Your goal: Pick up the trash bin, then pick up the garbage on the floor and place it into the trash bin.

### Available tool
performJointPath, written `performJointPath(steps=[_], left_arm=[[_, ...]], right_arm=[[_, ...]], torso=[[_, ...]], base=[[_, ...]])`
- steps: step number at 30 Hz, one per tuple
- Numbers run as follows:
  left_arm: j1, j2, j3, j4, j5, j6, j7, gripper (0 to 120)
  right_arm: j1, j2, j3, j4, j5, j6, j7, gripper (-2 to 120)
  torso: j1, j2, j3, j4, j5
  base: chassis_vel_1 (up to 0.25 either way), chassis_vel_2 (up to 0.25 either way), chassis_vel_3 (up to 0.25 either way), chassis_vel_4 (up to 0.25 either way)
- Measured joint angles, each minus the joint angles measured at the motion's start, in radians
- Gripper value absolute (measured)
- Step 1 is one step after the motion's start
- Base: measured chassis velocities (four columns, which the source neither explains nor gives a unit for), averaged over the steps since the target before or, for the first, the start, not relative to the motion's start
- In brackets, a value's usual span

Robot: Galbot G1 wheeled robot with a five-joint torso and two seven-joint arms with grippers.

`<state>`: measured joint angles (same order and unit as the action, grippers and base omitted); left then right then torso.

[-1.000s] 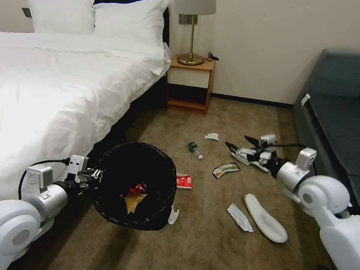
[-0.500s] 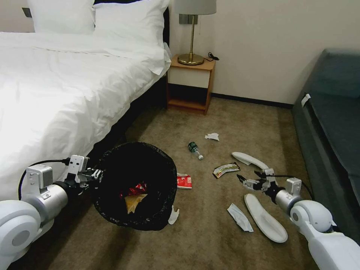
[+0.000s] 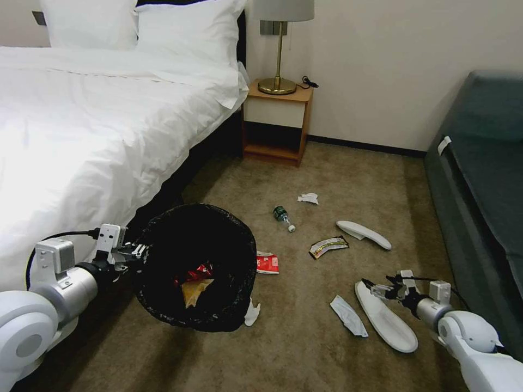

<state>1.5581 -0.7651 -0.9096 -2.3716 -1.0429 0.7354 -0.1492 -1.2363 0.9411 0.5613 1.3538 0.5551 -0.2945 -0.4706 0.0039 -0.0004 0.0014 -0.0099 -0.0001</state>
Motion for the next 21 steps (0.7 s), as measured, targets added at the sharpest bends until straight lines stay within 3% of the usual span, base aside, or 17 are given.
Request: performJointPath(steps=[13, 21], left_arm=[[0.017, 0.015, -0.019, -0.011, -0.007, 0.0, 0.008, 1], [0.022, 0.013, -0.017, -0.011, -0.008, 0.0, 0.011, 1]], right_arm=[[0.02, 0.007, 0.013, -0.197, -0.088, 0.093, -0.15, 100], [0.044, 0.025, 0.037, -0.326, -0.155, 0.14, -0.166, 100]], torso=[[0.0, 0.0, 0.0, 0.0001, 0.0], [0.0, 0.0, 0.0, 0.0001, 0.0002]], base=[[0.0, 0.0, 0.0, 0.0], [0.0, 0.0, 0.0, 0.0]])
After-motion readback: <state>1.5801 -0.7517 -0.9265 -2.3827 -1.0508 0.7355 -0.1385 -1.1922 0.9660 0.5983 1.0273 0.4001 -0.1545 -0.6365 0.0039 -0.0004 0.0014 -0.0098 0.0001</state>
